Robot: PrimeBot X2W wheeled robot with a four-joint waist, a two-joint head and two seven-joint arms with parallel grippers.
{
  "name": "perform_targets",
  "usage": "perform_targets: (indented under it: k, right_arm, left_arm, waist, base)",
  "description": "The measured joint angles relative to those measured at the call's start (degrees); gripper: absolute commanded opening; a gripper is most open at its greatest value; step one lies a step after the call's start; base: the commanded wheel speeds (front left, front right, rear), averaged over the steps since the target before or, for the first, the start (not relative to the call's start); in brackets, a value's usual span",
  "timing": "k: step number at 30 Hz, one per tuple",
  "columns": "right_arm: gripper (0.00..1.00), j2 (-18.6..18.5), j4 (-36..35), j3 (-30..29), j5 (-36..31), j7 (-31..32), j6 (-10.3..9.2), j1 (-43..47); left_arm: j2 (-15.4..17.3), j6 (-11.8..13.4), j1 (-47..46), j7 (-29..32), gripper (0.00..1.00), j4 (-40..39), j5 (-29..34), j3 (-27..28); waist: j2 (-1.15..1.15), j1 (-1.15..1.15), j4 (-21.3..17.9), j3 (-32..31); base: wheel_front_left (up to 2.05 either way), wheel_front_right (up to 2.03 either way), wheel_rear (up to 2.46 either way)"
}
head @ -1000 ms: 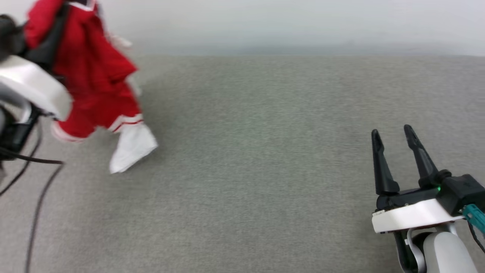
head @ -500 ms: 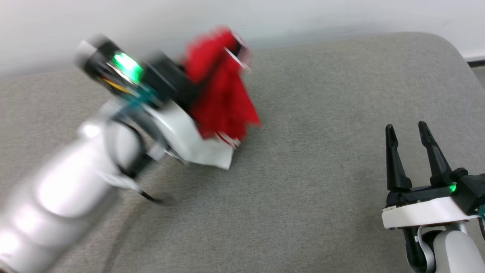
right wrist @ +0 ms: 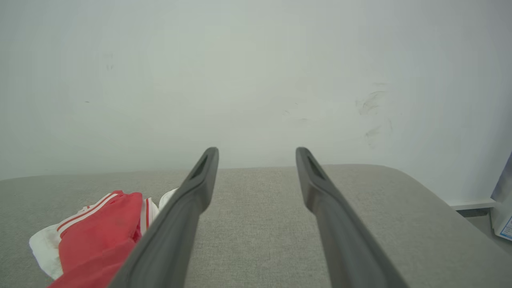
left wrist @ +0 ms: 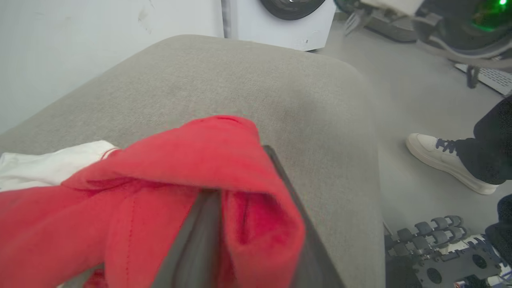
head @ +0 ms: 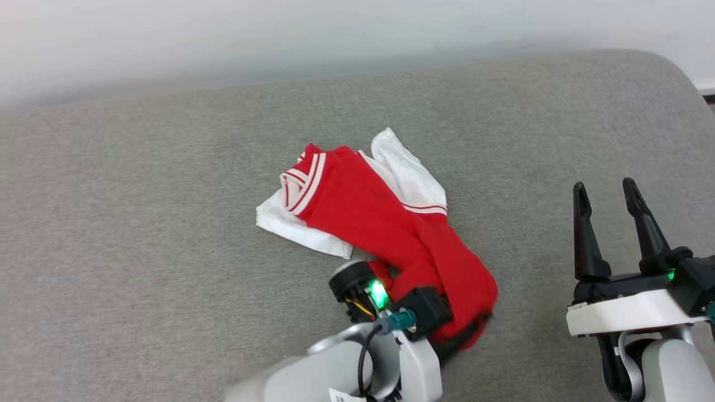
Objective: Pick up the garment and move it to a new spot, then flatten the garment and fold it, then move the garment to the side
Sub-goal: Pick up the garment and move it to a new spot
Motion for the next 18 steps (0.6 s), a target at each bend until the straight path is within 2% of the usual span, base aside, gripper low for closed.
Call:
perform_targets:
  k: [4,7,10,18]
  right_arm:
    - [1.00,0.0,0.4,-0.2,-0.2,0.0,0.00,0.1]
    - [1.00,0.0,0.9,-0.2,-0.3,0.0,0.01,0.7]
    - [1.00,0.0,1.5,-0.5,-0.1,0.0,0.00,1.2]
    - [1.00,0.0,1.8,-0.6,-0.8,0.0,0.00,2.1]
  left_arm:
    - [-1.5,-0.2,0.7,-2.1,1.00,3.2,-0.2,0.4]
    - [-0.5,0.8,0.6,-3.6,1.00,3.9,-0.5,2.7]
    - [1.2,1.0,0.6,-4.5,1.00,3.0,-2.1,6.1]
    - [8.7,5.4,2.6,-5.0,1.00,-3.0,-2.3,17.7]
  waist:
    - [0.00,0.00,1.6,-0.9]
    - [0.00,0.00,3.0,-1.7]
    - [0.00,0.00,4.5,-2.7]
    - [0.00,0.00,8.5,-5.6]
  base:
    - [0.00,0.00,0.00]
    - [0.00,0.00,0.00]
    - [0.00,0.00,0.00]
    - [0.00,0.00,0.00]
